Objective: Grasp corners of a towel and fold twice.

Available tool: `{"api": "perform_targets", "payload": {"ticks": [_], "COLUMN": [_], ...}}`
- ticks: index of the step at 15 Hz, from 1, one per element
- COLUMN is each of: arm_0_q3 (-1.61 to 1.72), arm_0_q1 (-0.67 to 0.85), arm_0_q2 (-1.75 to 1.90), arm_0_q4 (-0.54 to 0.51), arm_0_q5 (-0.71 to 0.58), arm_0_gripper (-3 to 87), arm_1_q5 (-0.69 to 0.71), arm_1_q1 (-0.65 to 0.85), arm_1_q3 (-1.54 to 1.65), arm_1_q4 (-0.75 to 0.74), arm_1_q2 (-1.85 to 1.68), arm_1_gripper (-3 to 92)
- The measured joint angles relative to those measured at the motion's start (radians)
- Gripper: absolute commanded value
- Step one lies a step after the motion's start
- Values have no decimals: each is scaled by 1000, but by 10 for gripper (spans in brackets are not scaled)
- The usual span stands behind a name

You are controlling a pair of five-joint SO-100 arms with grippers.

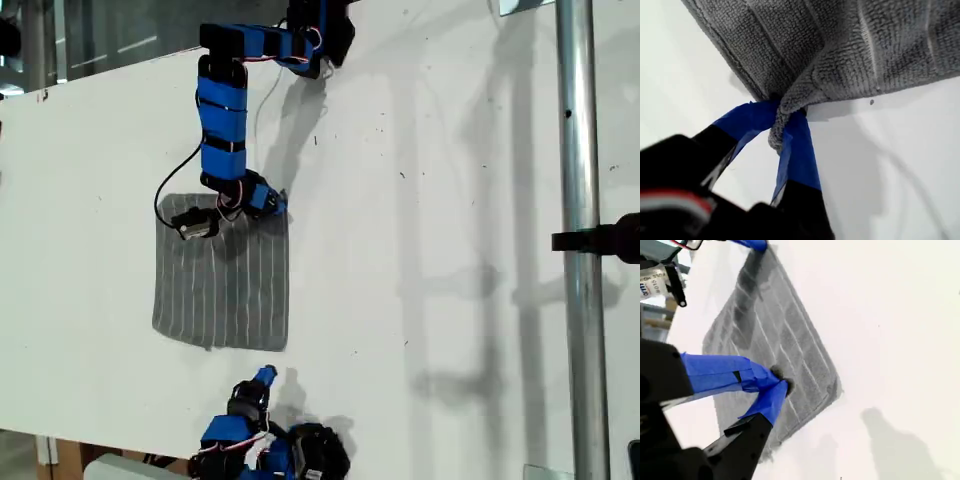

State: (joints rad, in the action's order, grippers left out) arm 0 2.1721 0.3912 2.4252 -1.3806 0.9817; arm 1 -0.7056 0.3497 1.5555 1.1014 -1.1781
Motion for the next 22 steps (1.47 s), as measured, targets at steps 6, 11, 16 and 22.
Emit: {"api": "perform_targets", "payload": {"ticks": [6,11,16,22], "arm_0_q3": [-543,-454,-132,-123], "arm_0_q1": [123,170,176,278], "arm_0_q2": [-537,-584,-689,-897], "arm_0_q4": [-230,-140,186,307], "arm_0_q5": [-307,-281,-204,-236], "arm_0_gripper": [394,374,344,211], "arm_1_q5": [-15,-21,-21,-34], "arm_1_q1": [-17,-21,-23,-34], "arm_1_q3": [37,81,81,83], "arm_1_q4": [-2,-15,-18,-3], "arm_1_q2": [-34,-72,-75,-121], "arm_1_gripper": [-2,-2,-2,-2]}}
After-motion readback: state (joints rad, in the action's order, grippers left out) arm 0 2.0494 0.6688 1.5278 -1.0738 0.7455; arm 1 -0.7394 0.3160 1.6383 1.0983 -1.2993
